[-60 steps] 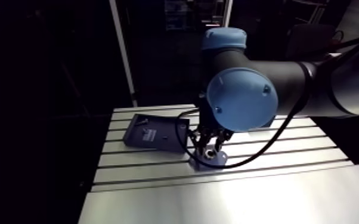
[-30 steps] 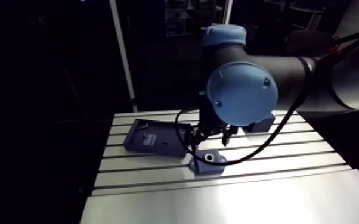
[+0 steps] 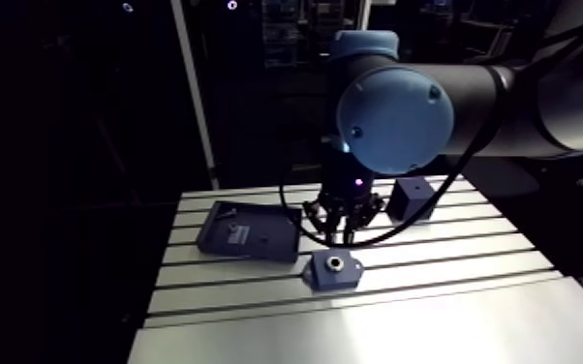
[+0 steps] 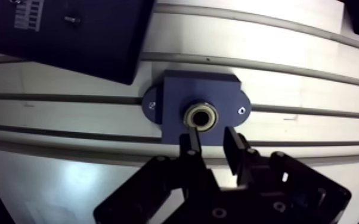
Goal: Pick up the bearing and press it into the housing until flush.
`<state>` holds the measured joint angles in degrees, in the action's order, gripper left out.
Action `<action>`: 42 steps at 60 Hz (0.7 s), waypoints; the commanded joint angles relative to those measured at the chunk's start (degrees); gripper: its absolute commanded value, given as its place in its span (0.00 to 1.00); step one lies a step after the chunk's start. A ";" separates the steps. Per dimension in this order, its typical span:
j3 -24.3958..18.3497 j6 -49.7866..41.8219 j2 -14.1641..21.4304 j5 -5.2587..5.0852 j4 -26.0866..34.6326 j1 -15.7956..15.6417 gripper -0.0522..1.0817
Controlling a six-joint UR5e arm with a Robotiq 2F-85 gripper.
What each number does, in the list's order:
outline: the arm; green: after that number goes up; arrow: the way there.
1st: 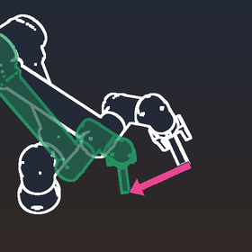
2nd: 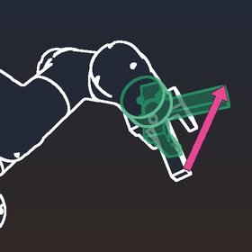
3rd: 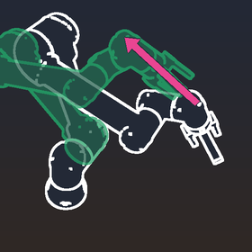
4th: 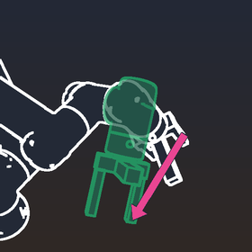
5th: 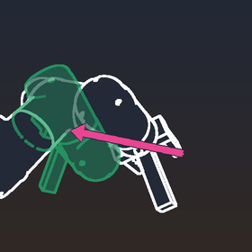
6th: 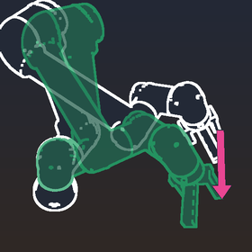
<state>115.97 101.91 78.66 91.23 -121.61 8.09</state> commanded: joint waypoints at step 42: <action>1.74 -0.70 -2.42 -0.13 -3.47 0.00 0.99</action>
<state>116.86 101.19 76.40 91.19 -123.46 8.15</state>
